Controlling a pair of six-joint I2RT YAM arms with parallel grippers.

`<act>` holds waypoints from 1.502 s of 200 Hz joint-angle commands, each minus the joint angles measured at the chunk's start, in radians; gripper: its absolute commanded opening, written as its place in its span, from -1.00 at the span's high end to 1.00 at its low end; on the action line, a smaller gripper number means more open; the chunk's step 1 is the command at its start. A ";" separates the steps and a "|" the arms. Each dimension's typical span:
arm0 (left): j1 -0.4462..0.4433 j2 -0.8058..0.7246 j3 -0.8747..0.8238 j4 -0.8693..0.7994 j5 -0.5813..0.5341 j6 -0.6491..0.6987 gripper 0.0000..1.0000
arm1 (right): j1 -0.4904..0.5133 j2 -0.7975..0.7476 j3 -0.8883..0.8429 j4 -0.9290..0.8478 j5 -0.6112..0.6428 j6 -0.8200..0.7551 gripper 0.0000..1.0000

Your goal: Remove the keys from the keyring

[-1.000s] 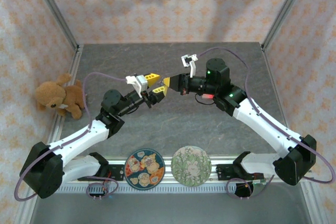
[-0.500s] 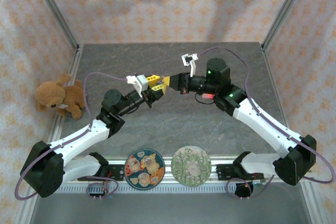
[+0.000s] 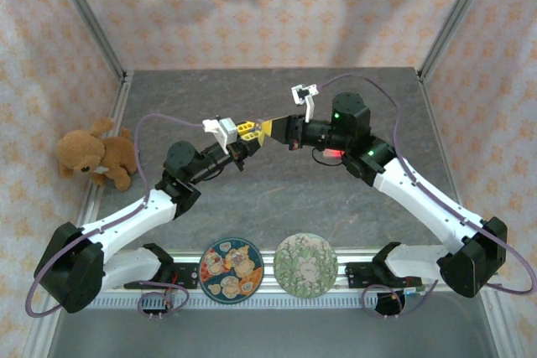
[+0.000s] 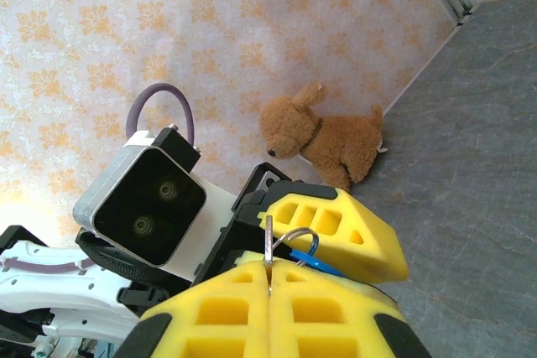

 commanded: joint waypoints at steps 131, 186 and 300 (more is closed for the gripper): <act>-0.010 -0.019 0.050 0.037 0.012 0.006 0.91 | 0.002 -0.032 -0.012 0.053 0.006 0.007 1.00; -0.010 -0.025 0.056 0.016 0.004 0.002 0.59 | 0.002 -0.032 -0.015 0.062 0.005 0.009 1.00; -0.006 -0.066 0.117 -0.172 0.006 -0.002 1.00 | 0.002 -0.129 -0.063 0.045 0.081 -0.135 1.00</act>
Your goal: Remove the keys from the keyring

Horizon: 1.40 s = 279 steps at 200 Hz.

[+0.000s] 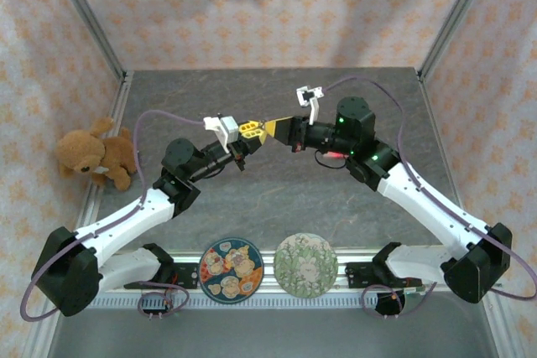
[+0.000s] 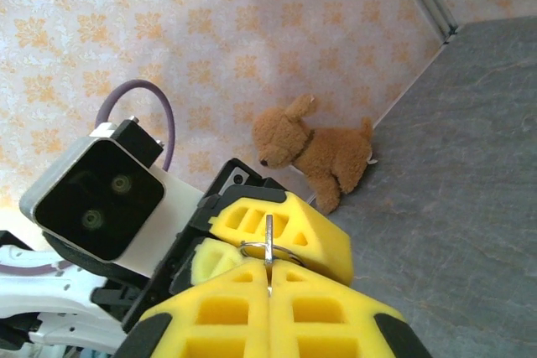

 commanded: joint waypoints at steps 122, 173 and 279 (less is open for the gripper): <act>0.049 -0.039 0.197 -0.358 0.073 -0.043 1.00 | 0.020 -0.236 -0.045 -0.192 -0.088 -0.612 1.00; 0.072 -0.035 0.218 -0.396 0.101 -0.059 1.00 | 0.080 -0.228 0.020 -0.365 -0.090 -0.768 1.00; 0.098 -0.035 0.271 -0.547 0.147 -0.005 1.00 | 0.184 -0.132 0.186 -0.689 -0.110 -0.959 1.00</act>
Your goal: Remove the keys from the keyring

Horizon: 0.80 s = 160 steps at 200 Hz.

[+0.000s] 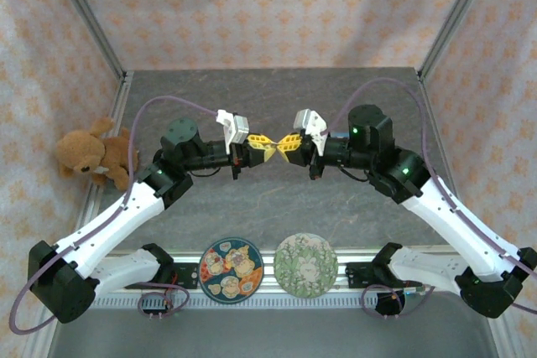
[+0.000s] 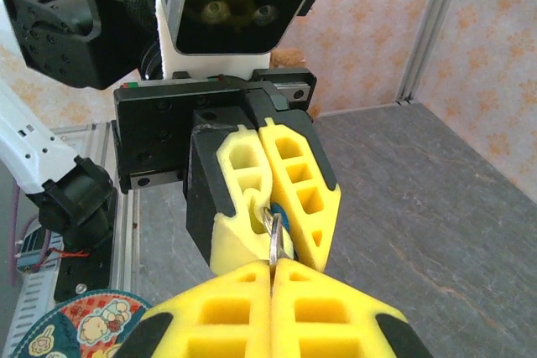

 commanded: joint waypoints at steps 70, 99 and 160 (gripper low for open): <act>0.134 0.041 0.074 -0.015 -0.123 -0.023 1.00 | 0.095 0.030 0.077 -0.254 -0.251 -0.098 1.00; 0.147 0.064 0.097 -0.024 -0.091 -0.031 1.00 | 0.095 0.028 0.063 -0.214 -0.292 -0.071 1.00; 0.188 0.141 0.158 -0.017 -0.010 -0.061 1.00 | 0.095 0.065 0.061 -0.176 -0.346 -0.047 1.00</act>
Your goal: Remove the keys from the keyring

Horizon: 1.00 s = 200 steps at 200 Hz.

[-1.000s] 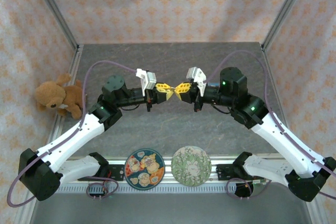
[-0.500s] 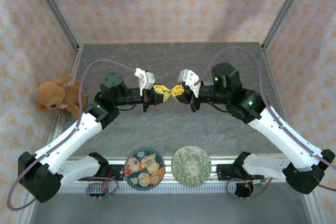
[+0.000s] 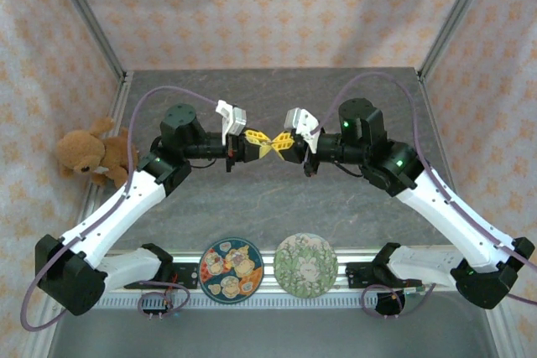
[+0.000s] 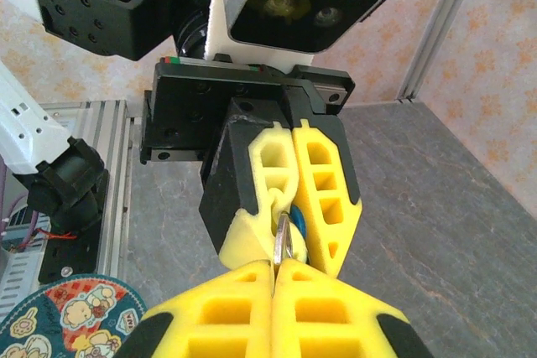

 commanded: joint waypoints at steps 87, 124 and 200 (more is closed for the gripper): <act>0.117 0.147 0.178 -0.035 -0.136 -0.025 1.00 | 0.074 0.049 0.010 -0.134 -0.407 0.021 1.00; 0.125 0.182 0.224 -0.079 -0.071 -0.009 1.00 | 0.074 0.058 -0.002 -0.084 -0.462 0.064 1.00; 0.124 0.213 0.277 -0.206 0.000 0.082 1.00 | 0.086 0.100 -0.074 0.126 -0.564 0.238 1.00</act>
